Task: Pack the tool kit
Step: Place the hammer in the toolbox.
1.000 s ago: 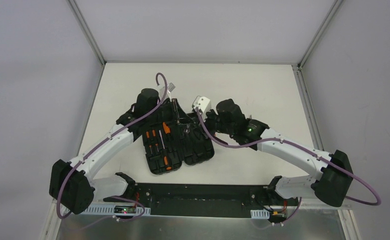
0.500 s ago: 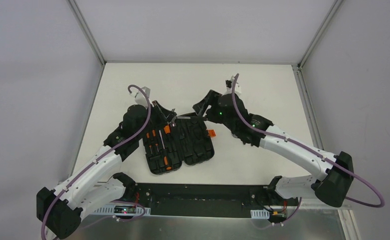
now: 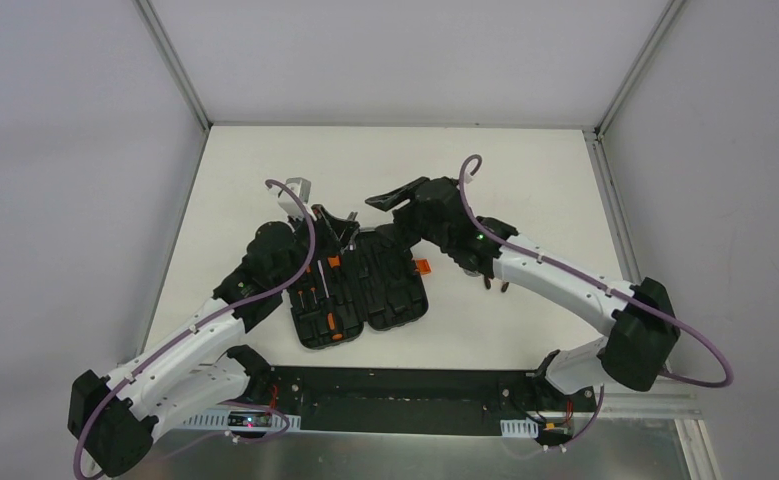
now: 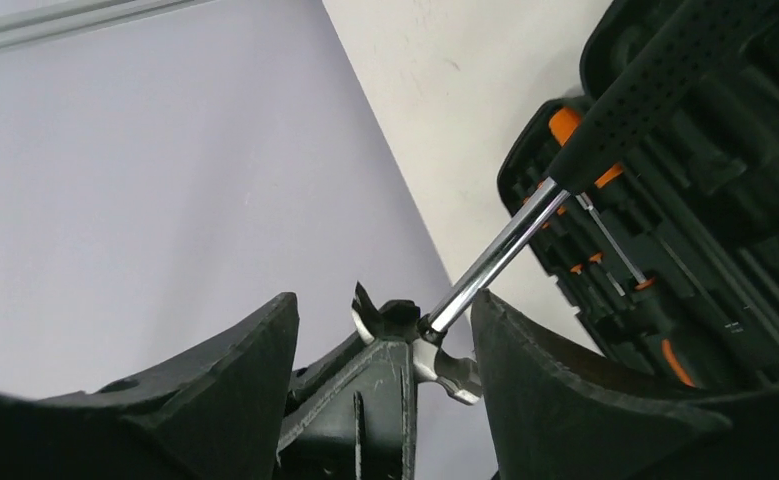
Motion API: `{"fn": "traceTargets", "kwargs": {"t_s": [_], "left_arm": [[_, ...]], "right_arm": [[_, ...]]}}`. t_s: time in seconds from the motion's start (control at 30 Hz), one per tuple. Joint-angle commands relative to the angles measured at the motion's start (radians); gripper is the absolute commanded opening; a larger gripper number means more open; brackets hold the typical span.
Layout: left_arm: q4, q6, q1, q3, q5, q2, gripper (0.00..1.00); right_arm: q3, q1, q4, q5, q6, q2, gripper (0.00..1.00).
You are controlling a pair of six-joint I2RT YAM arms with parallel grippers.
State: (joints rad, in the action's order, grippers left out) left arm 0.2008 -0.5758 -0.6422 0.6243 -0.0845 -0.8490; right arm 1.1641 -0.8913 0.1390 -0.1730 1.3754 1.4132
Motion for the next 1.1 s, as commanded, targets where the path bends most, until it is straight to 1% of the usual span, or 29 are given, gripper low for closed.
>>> {"fn": "traceTargets", "kwargs": {"t_s": [0.0, 0.1, 0.17, 0.37, 0.43, 0.47, 0.6, 0.67, 0.7, 0.73, 0.77, 0.87, 0.9, 0.97, 1.0, 1.07], "left_arm": [[0.18, 0.059, -0.014, -0.018, -0.011, 0.045, 0.0], [0.221, 0.07, -0.019, -0.044, -0.015, 0.057, 0.0], [0.243, 0.077, -0.021, -0.059, -0.028, 0.065, 0.0], [0.27, 0.109, -0.024, -0.084, -0.066, 0.083, 0.0], [0.274, 0.117, -0.024, -0.088, -0.073, 0.089, 0.0], [0.277, 0.118, -0.024, -0.09, -0.074, 0.092, 0.0], [0.27, 0.118, -0.024, -0.098, -0.076, 0.09, 0.0], [0.24, 0.121, -0.024, -0.098, -0.093, 0.096, 0.0], [0.22, 0.122, -0.024, -0.097, -0.102, 0.101, 0.0], [0.192, 0.121, -0.024, -0.094, -0.109, 0.107, 0.05], [0.155, 0.118, -0.023, -0.087, -0.115, 0.118, 0.14], [-0.003, 0.104, -0.024, -0.043, -0.151, 0.151, 0.46], [-0.089, 0.103, -0.024, -0.016, -0.174, 0.163, 0.56], [-0.253, 0.113, -0.022, 0.051, -0.234, 0.185, 0.74], [-0.334, 0.133, -0.02, 0.09, -0.261, 0.192, 0.79], [-0.487, 0.192, -0.02, 0.181, -0.295, 0.188, 0.86]], "right_arm": [[0.019, 0.0, -0.091, 0.102, 0.234, 0.057, 0.64], [0.02, 0.001, -0.128, 0.149, 0.296, 0.098, 0.57], [0.026, -0.002, -0.134, 0.179, 0.324, 0.122, 0.53], [0.022, -0.019, -0.134, 0.197, 0.336, 0.146, 0.53], [0.018, -0.021, -0.134, 0.189, 0.335, 0.148, 0.5], [0.016, -0.02, -0.134, 0.186, 0.335, 0.149, 0.47], [0.014, -0.021, -0.181, 0.181, 0.333, 0.155, 0.24], [0.016, -0.022, -0.185, 0.179, 0.321, 0.153, 0.13], [0.016, -0.021, -0.185, 0.153, 0.309, 0.149, 0.07], [0.014, -0.019, -0.182, 0.137, 0.293, 0.145, 0.01], [0.014, -0.016, -0.174, 0.13, 0.269, 0.139, 0.0], [0.007, -0.001, -0.154, 0.124, 0.183, 0.125, 0.0], [0.012, 0.004, -0.146, 0.116, 0.122, 0.125, 0.0], [0.039, 0.011, -0.066, 0.129, 0.005, 0.132, 0.0], [0.044, 0.013, -0.05, 0.144, -0.058, 0.138, 0.0], [0.069, 0.014, 0.019, 0.163, -0.197, 0.15, 0.0]]}}
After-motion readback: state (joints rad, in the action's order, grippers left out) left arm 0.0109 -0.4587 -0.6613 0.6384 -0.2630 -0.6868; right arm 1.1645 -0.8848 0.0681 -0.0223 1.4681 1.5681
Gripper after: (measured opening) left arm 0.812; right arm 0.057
